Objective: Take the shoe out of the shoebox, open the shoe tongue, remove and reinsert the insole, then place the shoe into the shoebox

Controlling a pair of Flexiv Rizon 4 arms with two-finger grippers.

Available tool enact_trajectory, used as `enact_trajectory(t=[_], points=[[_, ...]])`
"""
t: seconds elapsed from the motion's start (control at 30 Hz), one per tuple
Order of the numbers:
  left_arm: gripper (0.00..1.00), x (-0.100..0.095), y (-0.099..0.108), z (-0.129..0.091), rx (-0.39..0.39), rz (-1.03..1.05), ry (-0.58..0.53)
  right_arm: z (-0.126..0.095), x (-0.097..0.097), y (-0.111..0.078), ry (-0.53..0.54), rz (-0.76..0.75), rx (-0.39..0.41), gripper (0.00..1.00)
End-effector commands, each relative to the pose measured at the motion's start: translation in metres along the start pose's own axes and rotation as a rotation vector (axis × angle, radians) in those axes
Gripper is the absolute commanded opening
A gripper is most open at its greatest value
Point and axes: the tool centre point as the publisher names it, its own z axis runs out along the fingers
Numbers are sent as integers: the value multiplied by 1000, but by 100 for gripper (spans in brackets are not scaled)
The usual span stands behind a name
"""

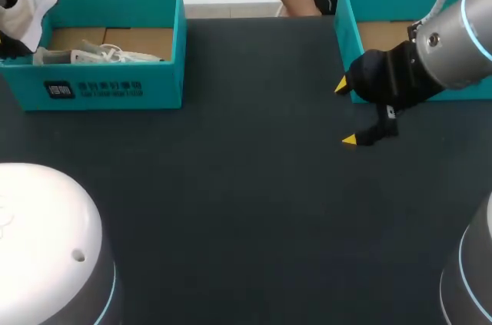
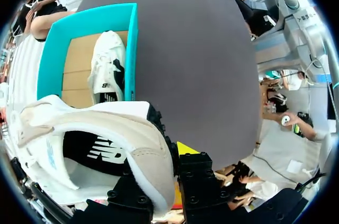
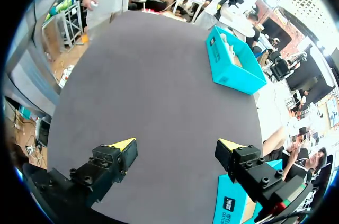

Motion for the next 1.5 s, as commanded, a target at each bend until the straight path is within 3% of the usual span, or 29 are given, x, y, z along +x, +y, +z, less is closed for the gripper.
enact_trajectory(t=[0.03,0.53,0.83,1.43,1.5], points=[[0,-33,6,-2,-9,14,21,1,1,0,-2,1,3,100],[0,-112,24,-6,26,28,9,1,1,0,-2,1,3,100],[0,-148,20,-16,9,3,5,1,1,0,-2,1,3,100],[0,-155,15,-18,8,-21,9,1,1,0,-2,1,3,100],[0,-150,10,-14,-99,148,-10,1,1,0,-2,1,3,100]])
